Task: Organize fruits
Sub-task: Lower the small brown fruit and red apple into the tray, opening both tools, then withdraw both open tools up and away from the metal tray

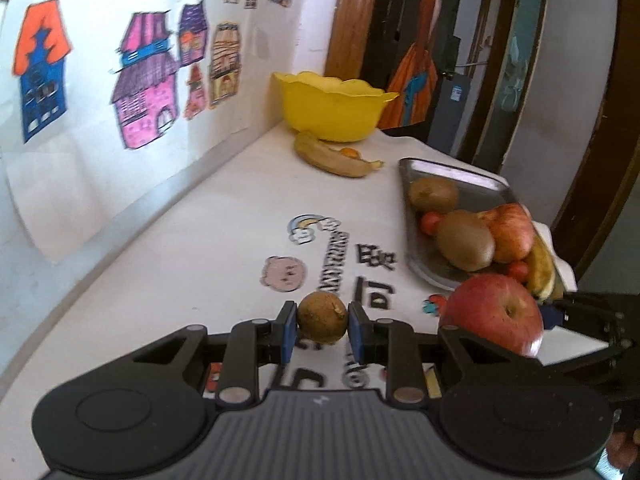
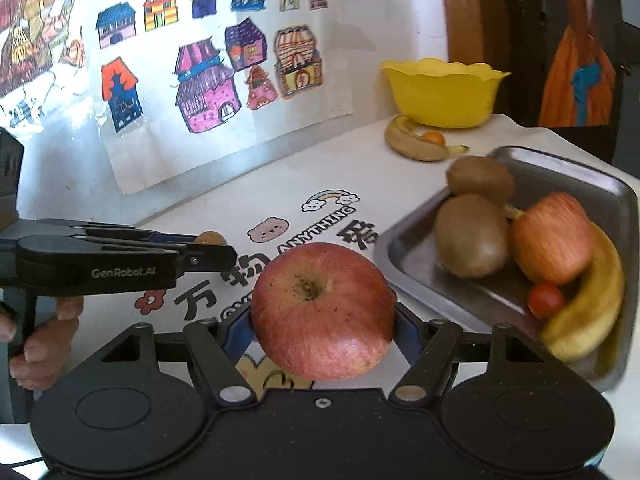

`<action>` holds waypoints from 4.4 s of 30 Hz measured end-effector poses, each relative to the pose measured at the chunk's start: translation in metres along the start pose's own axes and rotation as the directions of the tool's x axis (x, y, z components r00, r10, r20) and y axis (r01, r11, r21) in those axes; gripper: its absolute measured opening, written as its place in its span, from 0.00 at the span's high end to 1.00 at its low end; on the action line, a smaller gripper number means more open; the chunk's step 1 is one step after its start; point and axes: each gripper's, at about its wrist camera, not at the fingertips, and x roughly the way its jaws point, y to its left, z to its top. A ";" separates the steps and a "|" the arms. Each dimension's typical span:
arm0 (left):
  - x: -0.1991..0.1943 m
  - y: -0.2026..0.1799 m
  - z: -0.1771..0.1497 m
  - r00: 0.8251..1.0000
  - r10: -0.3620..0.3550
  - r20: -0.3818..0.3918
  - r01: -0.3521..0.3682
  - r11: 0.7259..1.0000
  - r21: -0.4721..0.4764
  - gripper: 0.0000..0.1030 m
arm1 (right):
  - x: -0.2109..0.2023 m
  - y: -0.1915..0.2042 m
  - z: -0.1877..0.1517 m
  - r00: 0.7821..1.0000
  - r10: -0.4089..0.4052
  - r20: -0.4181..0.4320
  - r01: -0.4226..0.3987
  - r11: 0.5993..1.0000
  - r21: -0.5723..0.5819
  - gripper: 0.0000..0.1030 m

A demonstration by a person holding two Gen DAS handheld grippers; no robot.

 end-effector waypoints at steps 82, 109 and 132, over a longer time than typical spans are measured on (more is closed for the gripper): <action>0.088 -0.168 0.024 0.992 -0.126 -0.022 0.128 0.983 0.130 0.42 | 0.018 -0.213 0.042 0.960 -0.204 0.192 0.166 0.966 0.197 0.18; -0.037 -0.124 0.008 0.977 -0.010 0.213 0.007 1.000 0.014 0.00 | -0.114 -0.130 -0.003 0.910 -0.286 0.299 0.231 0.951 0.208 0.01; -0.114 -0.049 -0.039 0.955 0.120 0.272 -0.110 0.993 -0.052 0.00 | -0.153 0.015 -0.069 0.922 -0.343 0.182 0.314 0.934 0.170 0.01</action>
